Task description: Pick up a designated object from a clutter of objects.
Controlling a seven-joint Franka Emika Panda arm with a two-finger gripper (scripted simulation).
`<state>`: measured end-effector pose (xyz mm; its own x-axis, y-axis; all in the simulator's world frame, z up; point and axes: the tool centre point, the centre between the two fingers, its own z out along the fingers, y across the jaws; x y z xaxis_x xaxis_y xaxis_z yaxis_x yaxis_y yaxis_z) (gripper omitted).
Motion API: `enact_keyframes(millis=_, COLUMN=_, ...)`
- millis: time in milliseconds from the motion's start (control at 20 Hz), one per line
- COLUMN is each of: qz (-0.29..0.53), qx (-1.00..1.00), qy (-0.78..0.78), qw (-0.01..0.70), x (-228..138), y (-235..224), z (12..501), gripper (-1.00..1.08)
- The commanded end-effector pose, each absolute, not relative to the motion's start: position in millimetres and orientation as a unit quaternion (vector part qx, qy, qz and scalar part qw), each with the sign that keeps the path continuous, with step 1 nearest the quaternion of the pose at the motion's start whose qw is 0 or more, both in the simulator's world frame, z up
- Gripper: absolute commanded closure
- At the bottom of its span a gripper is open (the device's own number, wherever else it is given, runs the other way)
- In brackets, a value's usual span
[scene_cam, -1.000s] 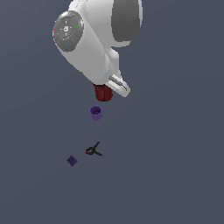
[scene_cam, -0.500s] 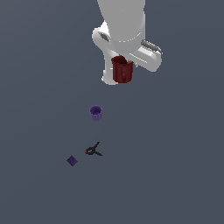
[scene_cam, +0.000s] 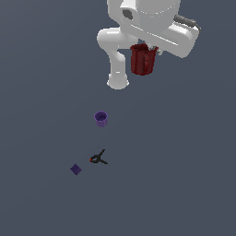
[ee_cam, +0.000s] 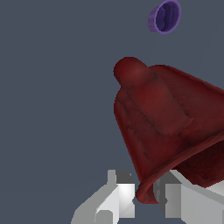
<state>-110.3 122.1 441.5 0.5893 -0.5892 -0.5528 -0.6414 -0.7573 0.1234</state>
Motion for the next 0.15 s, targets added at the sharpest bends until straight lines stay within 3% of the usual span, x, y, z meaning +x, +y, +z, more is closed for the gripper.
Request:
enact_keyframes(millis=0, qz=0.293, qx=-0.890, qy=0.346, qw=0.045, x=-110.0, y=125.7, z=446.7, gripper=1.08)
enact_keyframes(millis=100, qz=0.293, qx=-0.890, qy=0.346, qw=0.045, x=-109.9, y=126.5, z=447.4, gripper=1.08)
